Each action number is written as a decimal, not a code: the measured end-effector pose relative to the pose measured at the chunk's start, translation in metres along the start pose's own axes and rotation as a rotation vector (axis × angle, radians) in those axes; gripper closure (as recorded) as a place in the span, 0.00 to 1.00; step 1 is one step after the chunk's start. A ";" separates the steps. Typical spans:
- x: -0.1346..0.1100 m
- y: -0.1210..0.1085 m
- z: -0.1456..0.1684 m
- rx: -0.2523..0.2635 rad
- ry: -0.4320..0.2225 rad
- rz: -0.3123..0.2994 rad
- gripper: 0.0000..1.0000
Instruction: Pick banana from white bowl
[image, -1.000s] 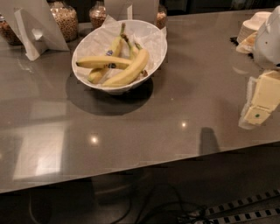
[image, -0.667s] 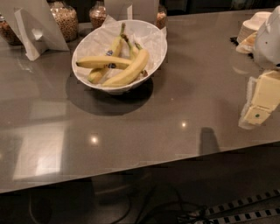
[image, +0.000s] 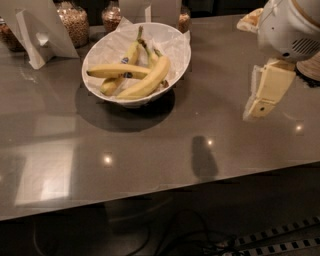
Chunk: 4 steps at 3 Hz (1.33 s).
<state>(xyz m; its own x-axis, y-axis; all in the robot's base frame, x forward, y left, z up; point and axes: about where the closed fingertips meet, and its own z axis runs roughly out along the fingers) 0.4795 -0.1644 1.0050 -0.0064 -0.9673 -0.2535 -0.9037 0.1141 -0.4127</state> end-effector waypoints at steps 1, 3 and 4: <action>-0.045 -0.030 0.007 0.041 -0.085 -0.151 0.00; -0.142 -0.083 0.020 0.053 -0.279 -0.523 0.00; -0.142 -0.083 0.020 0.053 -0.279 -0.524 0.00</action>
Offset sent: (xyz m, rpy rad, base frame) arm 0.0951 0.1375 0.0528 0.0413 -0.2195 0.5936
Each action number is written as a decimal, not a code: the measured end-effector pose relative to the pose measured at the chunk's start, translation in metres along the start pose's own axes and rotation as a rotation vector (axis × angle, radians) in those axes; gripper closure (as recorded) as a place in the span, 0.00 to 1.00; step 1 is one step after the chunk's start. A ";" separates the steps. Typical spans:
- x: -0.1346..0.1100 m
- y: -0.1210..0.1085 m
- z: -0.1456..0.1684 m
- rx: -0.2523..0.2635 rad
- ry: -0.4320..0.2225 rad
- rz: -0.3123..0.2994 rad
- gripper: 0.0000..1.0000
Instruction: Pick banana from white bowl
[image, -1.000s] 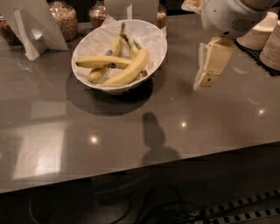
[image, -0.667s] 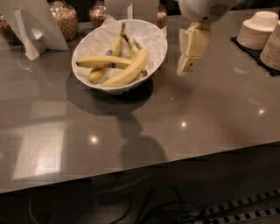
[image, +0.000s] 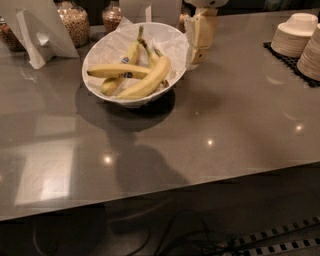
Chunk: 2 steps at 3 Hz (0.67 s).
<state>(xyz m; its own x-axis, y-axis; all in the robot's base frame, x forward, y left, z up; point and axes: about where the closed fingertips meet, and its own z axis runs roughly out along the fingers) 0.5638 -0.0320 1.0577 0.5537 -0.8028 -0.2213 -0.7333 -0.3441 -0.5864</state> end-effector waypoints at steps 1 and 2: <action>-0.003 -0.009 0.012 0.001 0.000 -0.090 0.00; -0.013 -0.027 0.046 -0.024 -0.041 -0.217 0.10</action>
Offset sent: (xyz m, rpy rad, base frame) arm 0.0587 0.0772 -0.0349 -0.1107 -0.1040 0.3583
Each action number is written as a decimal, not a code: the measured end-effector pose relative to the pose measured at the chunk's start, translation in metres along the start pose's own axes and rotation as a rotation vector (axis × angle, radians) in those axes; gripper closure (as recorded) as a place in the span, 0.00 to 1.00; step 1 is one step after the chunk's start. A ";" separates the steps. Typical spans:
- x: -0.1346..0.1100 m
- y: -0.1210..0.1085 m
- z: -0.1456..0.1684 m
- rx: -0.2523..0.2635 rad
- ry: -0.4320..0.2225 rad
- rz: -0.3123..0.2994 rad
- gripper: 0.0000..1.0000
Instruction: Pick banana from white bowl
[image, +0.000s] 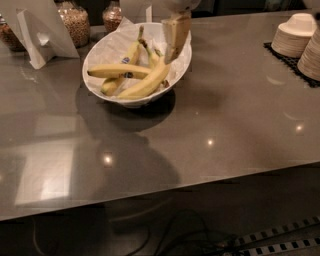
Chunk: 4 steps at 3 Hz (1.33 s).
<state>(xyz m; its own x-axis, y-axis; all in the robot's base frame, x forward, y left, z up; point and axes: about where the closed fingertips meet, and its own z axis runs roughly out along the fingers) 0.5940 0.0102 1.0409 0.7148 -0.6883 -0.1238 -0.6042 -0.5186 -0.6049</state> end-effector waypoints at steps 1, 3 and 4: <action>-0.003 -0.006 0.029 -0.038 -0.035 -0.074 0.29; 0.003 0.022 0.062 -0.135 -0.067 -0.078 0.44; 0.009 0.041 0.073 -0.179 -0.066 -0.061 0.42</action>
Offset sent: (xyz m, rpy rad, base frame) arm 0.0160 0.0231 -0.0658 -0.0936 0.0890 0.1476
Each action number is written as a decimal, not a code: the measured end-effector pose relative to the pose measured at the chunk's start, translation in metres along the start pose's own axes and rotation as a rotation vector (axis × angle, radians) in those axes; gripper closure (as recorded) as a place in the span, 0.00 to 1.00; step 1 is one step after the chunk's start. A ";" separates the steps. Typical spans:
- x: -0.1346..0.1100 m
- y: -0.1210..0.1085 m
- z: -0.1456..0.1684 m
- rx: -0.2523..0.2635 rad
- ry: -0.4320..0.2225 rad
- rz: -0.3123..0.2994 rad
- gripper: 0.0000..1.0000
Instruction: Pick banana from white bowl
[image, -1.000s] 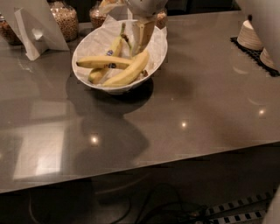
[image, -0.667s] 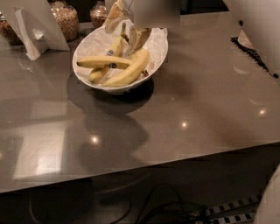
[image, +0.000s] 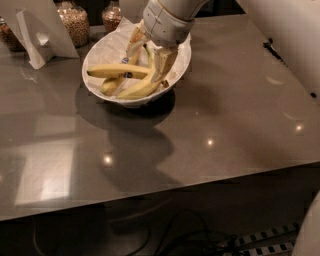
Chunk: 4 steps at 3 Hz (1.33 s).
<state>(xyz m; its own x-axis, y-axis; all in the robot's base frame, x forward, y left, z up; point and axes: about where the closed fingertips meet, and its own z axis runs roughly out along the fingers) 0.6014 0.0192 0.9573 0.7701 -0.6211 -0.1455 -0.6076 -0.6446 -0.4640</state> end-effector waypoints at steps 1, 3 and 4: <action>0.021 0.008 0.036 -0.027 0.005 0.017 0.45; 0.027 0.017 0.052 -0.077 0.009 0.013 0.47; 0.029 0.015 0.057 -0.078 0.008 0.013 0.47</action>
Offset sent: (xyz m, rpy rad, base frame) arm -0.0008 -0.0196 -0.0392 -0.0412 0.0509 -0.0269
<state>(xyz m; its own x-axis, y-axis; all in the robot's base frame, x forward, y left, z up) 0.6258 0.0168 0.8965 0.7607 -0.6329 -0.1442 -0.6310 -0.6689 -0.3930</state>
